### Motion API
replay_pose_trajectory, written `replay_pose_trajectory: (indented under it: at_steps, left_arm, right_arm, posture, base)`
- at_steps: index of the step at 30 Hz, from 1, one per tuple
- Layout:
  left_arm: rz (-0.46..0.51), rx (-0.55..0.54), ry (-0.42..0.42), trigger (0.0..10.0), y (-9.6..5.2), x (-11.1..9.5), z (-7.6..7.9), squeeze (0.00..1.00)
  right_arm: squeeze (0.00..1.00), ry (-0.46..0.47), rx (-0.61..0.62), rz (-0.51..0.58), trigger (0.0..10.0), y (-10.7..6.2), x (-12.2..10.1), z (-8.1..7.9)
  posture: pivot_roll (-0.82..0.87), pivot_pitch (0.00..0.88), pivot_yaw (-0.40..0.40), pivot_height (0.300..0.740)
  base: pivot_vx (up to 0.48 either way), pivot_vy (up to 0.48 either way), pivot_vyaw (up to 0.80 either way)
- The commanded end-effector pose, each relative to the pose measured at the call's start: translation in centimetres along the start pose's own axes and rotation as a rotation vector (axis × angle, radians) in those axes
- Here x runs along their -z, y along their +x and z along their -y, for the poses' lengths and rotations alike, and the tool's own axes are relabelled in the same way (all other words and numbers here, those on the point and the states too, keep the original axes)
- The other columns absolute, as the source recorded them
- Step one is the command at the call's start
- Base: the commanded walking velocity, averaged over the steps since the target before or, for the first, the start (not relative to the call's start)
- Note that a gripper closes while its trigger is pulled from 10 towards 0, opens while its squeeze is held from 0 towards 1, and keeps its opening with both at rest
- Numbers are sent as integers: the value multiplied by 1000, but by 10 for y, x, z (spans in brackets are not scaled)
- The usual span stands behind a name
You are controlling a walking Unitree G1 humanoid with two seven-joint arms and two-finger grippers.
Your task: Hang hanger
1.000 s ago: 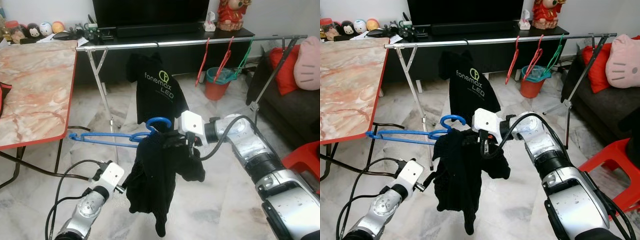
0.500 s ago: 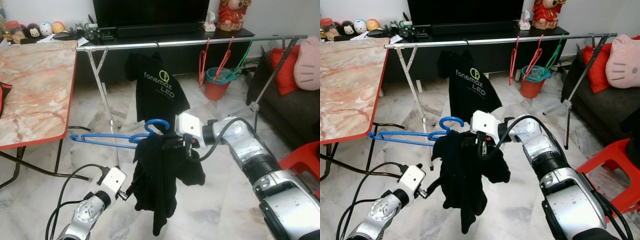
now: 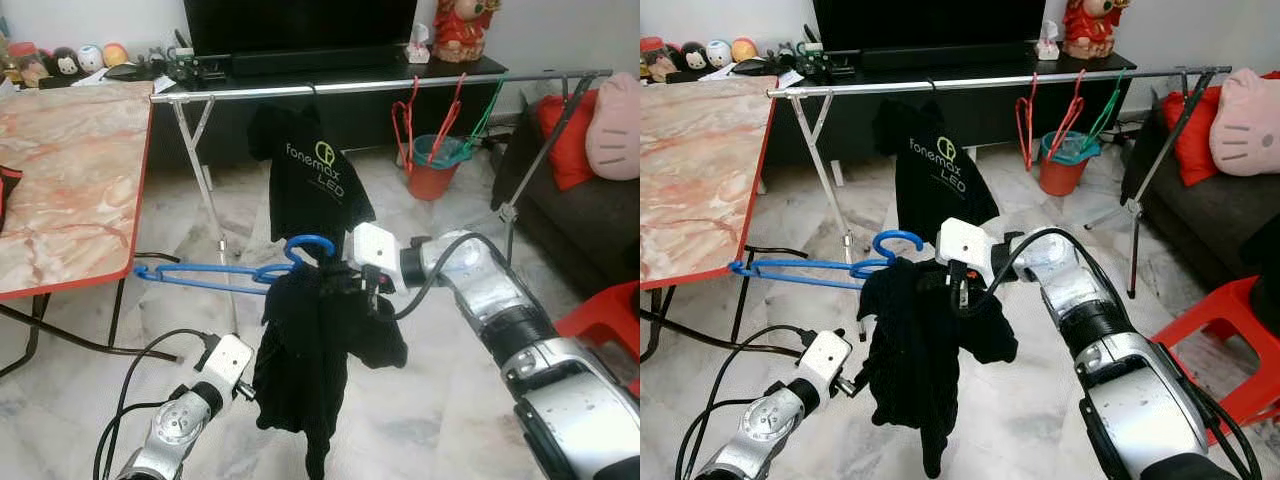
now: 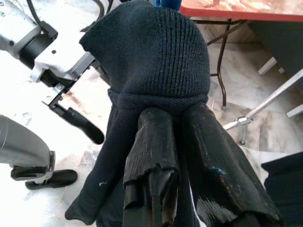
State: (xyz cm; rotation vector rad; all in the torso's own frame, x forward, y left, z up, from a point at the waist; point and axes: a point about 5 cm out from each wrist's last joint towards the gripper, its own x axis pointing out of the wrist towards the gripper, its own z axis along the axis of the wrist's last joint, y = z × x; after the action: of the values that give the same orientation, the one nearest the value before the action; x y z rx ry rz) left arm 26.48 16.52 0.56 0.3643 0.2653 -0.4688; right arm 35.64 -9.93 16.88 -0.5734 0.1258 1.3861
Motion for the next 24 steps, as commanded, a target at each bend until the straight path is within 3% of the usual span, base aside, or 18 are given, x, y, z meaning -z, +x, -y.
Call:
replay_pose_trajectory:
  at_steps: [1, 15, 16, 17, 18, 19, 21, 22, 23, 24]
  left_arm:
    - [-30, 5, 17, 10000, 1, 4, 2, 0]
    - [-43, -112, 21, 10000, 8, 0, -7, 0]
    - [-46, -119, 24, 9176, 8, 1, -7, 0]
    - [-48, -124, 27, 9176, 7, 1, -8, 0]
    - [-49, -123, 28, 8039, 7, 1, -8, 0]
    - [-49, -125, 31, 4824, 7, 1, -8, 0]
    - [-47, -130, 27, 1451, 7, 1, -8, 0]
    - [-46, -133, 26, 1451, 7, 1, -8, 0]
    - [-45, -134, 29, 235, 8, 1, -8, 0]
    - [-44, -135, 31, 235, 8, 1, -8, 0]
  right_arm:
    - [0, -42, 36, 44, 0, -2, -15, 9]
    - [0, -47, -29, 62, 0, 3, -16, 1]
    - [0, -46, -31, 63, 0, 3, -16, 0]
    - [0, -46, -32, 63, 0, 3, -16, 0]
    - [0, -46, -31, 63, 0, 3, -16, 0]
    - [0, -45, -33, 63, 0, 3, -16, 0]
    - [0, -44, -35, 64, 0, 3, -16, 0]
    - [0, -44, -36, 65, 0, 3, -16, -1]
    - [0, -45, -37, 66, 0, 3, -16, -1]
    - [0, -45, -37, 66, 0, 3, -16, -1]
  posture:
    - [1, 0, -37, 740]
    - [-5, 0, -42, 740]
    - [-5, 0, -42, 740]
    - [-5, 0, -42, 740]
    - [-5, 0, -42, 740]
    - [-5, 0, -42, 740]
    - [-5, 0, -42, 740]
    - [-5, 0, -42, 740]
    - [-5, 0, -42, 740]
    - [-5, 0, -42, 740]
  base:
    - [0, 0, 0]
    - [0, 0, 0]
    - [0, 0, 0]
    - [0, 0, 0]
    - [0, 0, 0]
    - [0, 0, 0]
    - [0, 0, 0]
    - [0, 0, 0]
    - [0, 0, 0]
    - [0, 0, 0]
